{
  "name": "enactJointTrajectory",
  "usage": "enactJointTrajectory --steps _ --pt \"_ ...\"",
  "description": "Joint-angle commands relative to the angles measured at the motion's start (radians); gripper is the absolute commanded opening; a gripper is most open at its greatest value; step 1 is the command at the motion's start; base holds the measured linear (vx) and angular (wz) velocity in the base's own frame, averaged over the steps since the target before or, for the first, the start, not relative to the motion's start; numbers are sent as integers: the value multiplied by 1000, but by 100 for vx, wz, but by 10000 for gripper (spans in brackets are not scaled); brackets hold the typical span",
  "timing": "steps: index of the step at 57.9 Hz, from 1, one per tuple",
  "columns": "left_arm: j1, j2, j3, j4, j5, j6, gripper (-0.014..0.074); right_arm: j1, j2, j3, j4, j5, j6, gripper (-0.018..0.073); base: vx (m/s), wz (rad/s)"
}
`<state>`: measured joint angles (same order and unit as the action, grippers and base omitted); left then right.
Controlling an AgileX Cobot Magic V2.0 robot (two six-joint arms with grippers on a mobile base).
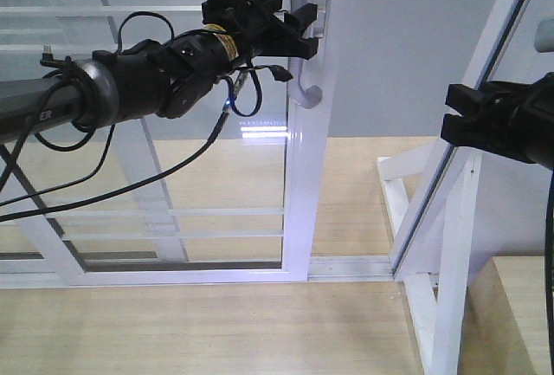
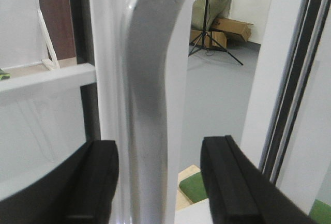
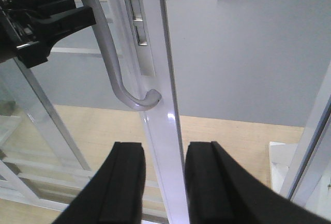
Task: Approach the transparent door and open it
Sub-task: 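Release the handle with the right gripper and reach the left gripper to it, then grip the handle with the left gripper and slide the door farther open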
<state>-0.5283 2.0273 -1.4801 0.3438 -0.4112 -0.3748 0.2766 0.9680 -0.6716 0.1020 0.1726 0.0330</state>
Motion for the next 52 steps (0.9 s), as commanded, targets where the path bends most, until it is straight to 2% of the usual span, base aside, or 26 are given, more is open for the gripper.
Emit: enactJointTrajectory --steps 1,10,24,35,52 --pt "-6 -28 -80 -14 -52 1 486 -5 -15 -29 -2 -79 -3 288 0 0" --pt "-2 41 -171 -20 -34 105 486 -5 -15 -29 -2 -79 -3 288 0 0" --pt "9 78 -238 -101 2 107 475 -5 -15 -29 -2 -78 -3 288 0 0" --pt "45 72 -238 -101 49 106 452 -5 -15 -29 -2 -72 -3 288 0 0" --pt "93 -22 -238 -99 315 107 452 -5 -15 -29 -2 -72 -3 288 0 0"
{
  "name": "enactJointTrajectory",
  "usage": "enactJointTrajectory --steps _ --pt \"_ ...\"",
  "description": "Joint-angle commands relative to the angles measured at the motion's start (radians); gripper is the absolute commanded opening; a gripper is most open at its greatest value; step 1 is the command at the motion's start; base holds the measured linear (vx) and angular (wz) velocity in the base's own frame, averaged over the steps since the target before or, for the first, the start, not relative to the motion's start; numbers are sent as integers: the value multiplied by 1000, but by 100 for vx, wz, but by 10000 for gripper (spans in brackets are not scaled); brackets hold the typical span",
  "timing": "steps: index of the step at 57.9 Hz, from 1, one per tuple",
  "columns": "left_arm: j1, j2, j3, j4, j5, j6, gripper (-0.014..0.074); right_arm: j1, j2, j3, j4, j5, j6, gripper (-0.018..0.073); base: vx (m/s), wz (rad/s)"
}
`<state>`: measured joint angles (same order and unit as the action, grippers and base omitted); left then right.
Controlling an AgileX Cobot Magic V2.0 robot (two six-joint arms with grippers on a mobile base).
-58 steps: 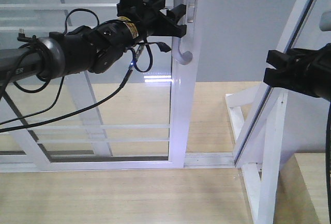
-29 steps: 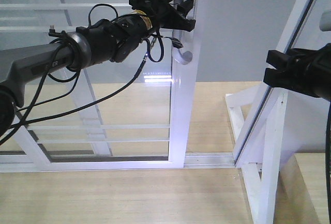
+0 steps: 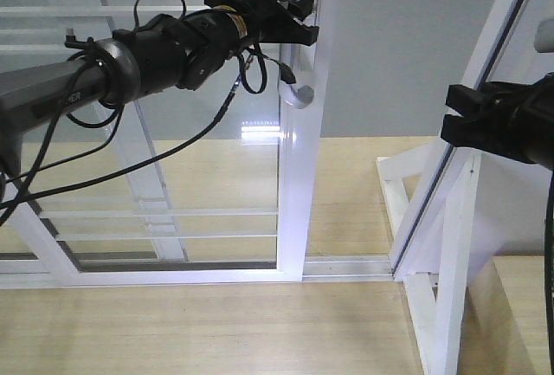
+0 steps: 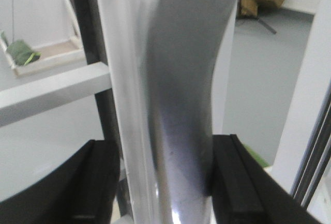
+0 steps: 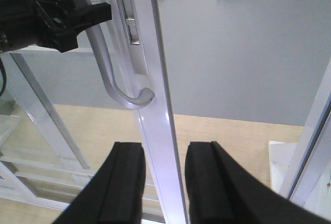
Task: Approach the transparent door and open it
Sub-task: 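Grip the handle with the left gripper and slide the door farther open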
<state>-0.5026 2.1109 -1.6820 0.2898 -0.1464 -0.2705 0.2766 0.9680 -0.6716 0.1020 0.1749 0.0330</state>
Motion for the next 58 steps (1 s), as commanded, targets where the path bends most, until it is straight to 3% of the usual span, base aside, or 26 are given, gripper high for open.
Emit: enactJointTrajectory --steps 1,15,37,47,58 --pt "72 -110 -36 -46 64 3 452 -5 -15 -29 -2 -75 -3 288 0 0" --pt "119 -152 -36 -47 207 -59 452 -5 -15 -29 -2 -75 -3 288 0 0" --pt "182 -237 -36 -28 388 -51 452 -5 -15 -29 -2 -74 -3 288 0 0" --pt "223 -276 -36 69 383 -51 452 -5 -15 -29 -2 -74 -3 288 0 0" --pt "268 -328 -36 69 417 -50 452 -5 -15 -29 -2 -74 -3 288 0 0"
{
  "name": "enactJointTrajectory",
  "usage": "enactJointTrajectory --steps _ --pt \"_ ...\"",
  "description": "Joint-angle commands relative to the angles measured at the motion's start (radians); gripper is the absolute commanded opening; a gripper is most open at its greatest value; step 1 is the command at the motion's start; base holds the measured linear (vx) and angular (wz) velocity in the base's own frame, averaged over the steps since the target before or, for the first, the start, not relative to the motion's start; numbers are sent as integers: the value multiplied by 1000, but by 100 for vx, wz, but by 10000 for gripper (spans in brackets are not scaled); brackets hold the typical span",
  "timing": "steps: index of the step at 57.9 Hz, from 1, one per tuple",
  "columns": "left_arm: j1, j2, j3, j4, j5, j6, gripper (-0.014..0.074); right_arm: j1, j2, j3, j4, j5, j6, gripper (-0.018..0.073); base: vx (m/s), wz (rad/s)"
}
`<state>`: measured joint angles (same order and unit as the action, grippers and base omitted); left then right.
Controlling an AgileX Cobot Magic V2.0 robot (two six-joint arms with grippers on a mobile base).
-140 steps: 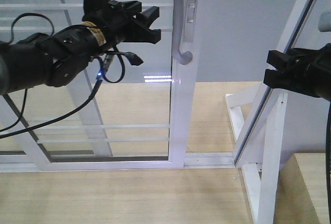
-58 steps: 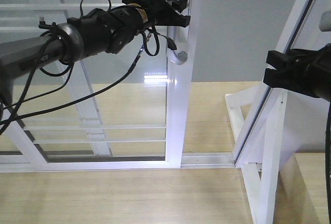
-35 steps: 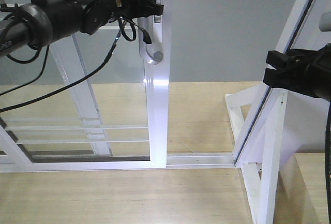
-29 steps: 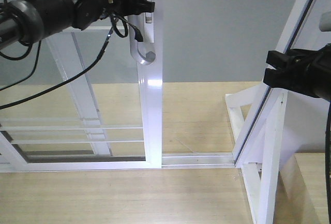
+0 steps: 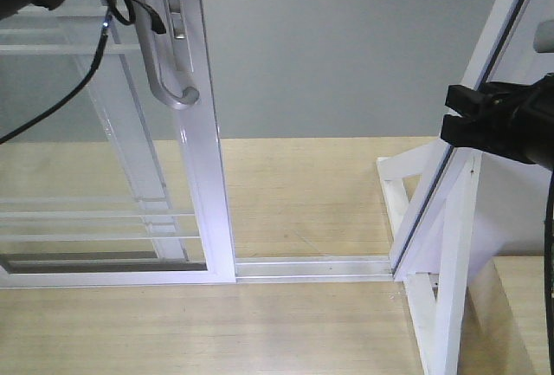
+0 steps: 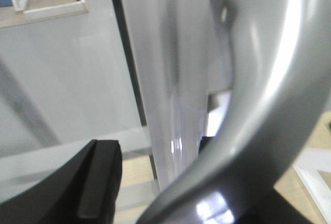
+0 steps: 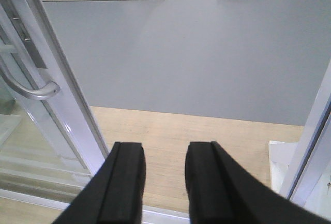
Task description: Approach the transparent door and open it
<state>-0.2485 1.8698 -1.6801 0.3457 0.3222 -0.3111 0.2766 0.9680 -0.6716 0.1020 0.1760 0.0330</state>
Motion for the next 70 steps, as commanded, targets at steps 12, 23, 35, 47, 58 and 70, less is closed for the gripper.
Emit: enactJointTrajectory --steps 12,23,35,47,58,70 --pt "68 -144 -27 13 66 -2 452 -5 -15 -29 -2 -75 -3 288 0 0" --pt "91 -221 102 35 72 -4 452 -5 -15 -29 -2 -75 -8 288 0 0" --pt "91 -348 308 35 4 -7 452 -5 -15 -29 -3 -75 -8 288 0 0" --pt "91 -523 504 35 -69 -13 452 -5 -15 -29 -2 -75 -7 288 0 0" --pt "91 -683 623 -3 -76 -13 452 -5 -15 -29 -2 -75 -7 288 0 0" --pt "91 -832 707 -114 -14 -12 452 -5 -15 -29 -2 -75 -7 288 0 0"
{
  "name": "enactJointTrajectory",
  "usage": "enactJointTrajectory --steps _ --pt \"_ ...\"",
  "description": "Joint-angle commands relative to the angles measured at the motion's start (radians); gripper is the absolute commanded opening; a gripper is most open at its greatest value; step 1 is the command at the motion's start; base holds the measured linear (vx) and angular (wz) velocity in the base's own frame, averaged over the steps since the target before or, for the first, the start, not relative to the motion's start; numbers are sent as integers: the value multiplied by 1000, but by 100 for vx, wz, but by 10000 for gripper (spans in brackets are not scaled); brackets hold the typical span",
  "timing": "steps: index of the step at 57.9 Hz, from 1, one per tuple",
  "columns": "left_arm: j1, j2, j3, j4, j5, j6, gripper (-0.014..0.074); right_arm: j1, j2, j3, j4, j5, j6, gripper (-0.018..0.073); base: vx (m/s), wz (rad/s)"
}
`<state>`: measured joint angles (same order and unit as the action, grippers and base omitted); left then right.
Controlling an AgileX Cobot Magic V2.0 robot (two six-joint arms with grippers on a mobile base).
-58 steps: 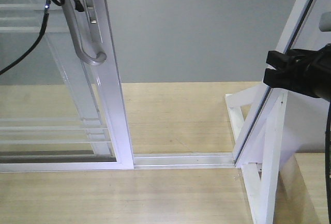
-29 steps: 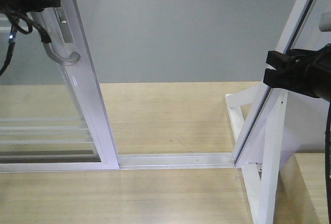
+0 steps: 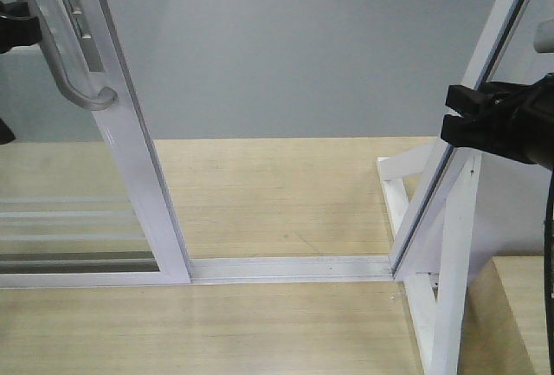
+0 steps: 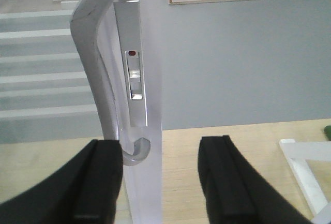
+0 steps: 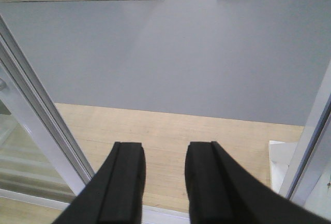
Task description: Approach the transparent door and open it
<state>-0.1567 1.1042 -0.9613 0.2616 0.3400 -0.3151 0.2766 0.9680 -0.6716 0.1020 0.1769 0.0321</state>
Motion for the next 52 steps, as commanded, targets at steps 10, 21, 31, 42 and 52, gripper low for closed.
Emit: enactJointTrajectory --steps 10,21,31,42,52 --pt "-1 -110 -5 -16 61 -5 449 -5 -15 -29 -2 -76 -6 288 0 0" --pt "-1 -151 -5 45 111 -5 349 -5 -15 -29 -2 -76 -6 288 0 0" --pt "-4 -212 28 22 104 -5 71 -5 -15 -29 -2 -76 -6 288 0 0" --pt "-2 -379 175 -32 -4 60 -6 -5 -15 -29 -2 -76 -6 288 0 0" --pt "-2 -562 411 -138 -204 404 -5 -5 -15 -29 -2 -76 -6 288 0 0"
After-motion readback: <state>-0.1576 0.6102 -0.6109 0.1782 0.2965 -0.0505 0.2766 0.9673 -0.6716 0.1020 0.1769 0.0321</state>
